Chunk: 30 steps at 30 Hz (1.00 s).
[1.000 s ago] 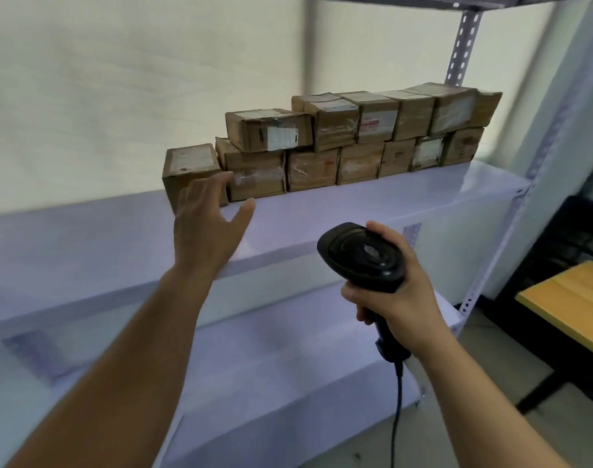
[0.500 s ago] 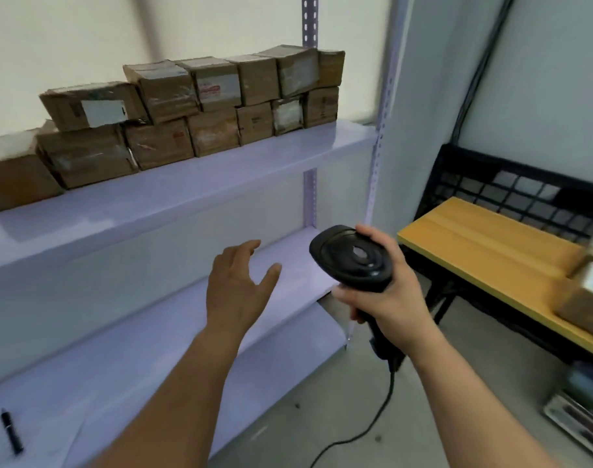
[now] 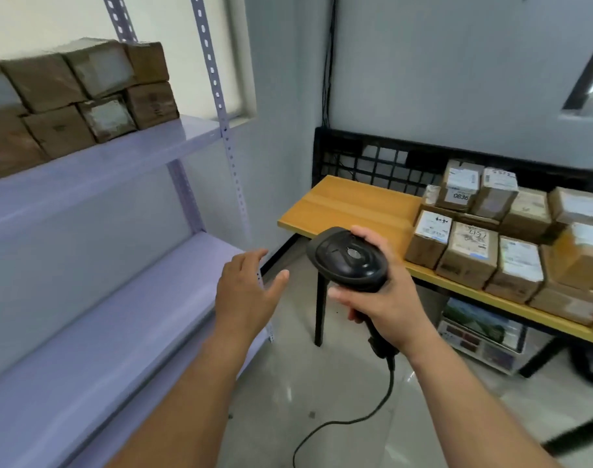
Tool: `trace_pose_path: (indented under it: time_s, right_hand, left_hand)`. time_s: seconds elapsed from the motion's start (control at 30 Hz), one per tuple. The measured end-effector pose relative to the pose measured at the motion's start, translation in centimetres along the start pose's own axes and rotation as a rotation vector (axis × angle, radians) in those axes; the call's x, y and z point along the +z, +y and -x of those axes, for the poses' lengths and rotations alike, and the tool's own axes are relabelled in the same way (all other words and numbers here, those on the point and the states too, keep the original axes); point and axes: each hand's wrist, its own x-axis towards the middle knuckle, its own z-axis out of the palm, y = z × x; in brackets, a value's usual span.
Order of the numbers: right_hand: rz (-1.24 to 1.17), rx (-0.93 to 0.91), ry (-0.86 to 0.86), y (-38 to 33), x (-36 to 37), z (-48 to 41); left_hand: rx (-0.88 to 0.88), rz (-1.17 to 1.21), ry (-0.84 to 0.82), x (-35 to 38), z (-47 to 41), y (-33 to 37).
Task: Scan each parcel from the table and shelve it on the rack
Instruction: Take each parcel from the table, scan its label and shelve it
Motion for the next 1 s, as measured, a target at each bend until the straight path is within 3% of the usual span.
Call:
trace_pose_path:
  time_s: [0.4,1.0]
  right_hand:
    - [0.098,0.086,0.295,2.0,-11.4,0.4]
    - [0.229,0.232,0.527,6.3,-22.6,-10.7]
  left_hand:
    - [0.154,0.103,-0.249,11.9,-4.1,8.1]
    - [0.172,0.12,-0.595,28.7,-17.7,15.1]
